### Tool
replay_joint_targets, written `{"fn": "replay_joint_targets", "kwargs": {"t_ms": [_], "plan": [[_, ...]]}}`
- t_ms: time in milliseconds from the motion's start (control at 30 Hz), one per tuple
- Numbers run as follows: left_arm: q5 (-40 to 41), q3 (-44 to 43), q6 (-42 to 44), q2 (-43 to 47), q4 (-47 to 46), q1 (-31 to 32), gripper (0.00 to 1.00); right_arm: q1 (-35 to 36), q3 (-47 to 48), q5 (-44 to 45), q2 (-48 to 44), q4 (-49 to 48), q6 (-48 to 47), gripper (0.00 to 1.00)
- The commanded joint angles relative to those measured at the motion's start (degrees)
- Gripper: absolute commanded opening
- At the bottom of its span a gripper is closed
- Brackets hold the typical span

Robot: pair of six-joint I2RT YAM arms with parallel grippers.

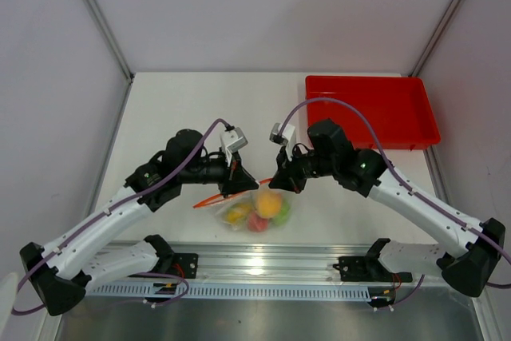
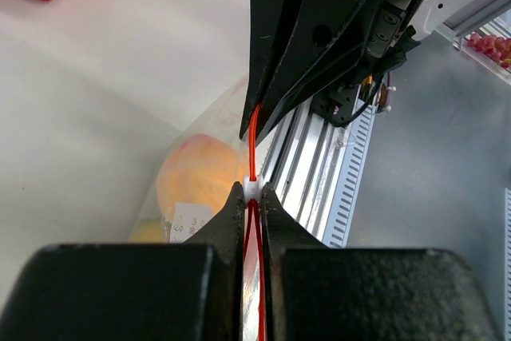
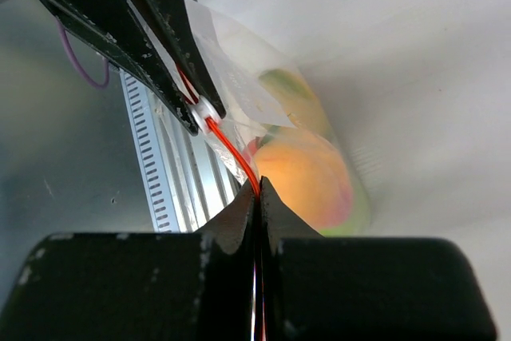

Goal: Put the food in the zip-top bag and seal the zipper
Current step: Zip the zipper food storage bag at the center of the board.

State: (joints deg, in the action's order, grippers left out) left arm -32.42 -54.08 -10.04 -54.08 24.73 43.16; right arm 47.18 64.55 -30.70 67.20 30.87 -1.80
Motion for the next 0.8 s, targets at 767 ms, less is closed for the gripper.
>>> {"fn": "replay_joint_targets", "kwargs": {"t_ms": [767], "plan": [[8.43, 0.30, -0.59, 11.28, 7.08, 0.00, 0.00, -2.00, -3.29, 9.16, -8.13, -0.90, 5.76, 0.00]]}}
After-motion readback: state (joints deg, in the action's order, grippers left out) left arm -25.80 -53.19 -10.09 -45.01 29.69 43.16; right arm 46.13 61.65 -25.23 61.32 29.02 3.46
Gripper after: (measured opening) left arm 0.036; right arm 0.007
